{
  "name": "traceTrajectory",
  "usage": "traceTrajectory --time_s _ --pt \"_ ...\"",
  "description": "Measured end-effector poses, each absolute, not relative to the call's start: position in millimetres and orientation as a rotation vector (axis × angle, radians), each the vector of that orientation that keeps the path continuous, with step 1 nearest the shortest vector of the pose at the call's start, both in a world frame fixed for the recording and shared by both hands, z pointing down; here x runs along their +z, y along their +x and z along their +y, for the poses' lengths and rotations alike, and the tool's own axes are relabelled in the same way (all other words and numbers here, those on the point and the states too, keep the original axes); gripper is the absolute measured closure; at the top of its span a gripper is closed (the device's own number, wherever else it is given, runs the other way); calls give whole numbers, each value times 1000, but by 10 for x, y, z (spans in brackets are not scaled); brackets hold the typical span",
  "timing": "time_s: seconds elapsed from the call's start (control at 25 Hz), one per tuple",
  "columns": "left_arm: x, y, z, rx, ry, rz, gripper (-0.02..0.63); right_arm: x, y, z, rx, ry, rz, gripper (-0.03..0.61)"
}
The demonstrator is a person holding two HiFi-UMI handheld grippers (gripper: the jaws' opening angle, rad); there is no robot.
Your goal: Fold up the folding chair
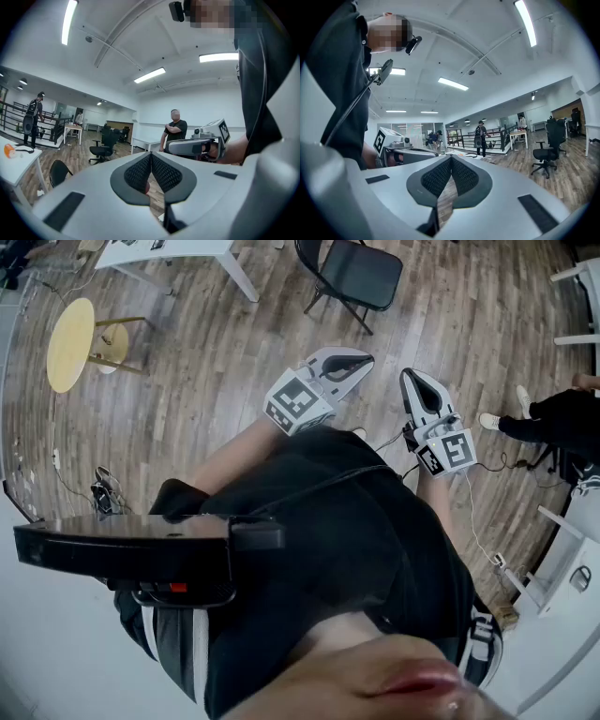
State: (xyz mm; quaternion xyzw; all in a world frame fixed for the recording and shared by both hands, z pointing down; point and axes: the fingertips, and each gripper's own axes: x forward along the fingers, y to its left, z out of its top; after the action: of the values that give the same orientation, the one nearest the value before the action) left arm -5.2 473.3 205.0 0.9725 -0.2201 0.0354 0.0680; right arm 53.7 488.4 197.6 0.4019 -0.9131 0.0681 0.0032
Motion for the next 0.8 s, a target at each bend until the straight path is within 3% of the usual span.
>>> traceTrajectory --time_s 0.8 --pt "2093 217 4854 99 2928 -676 607 1887 778 4965 177 1259 -2920 566"
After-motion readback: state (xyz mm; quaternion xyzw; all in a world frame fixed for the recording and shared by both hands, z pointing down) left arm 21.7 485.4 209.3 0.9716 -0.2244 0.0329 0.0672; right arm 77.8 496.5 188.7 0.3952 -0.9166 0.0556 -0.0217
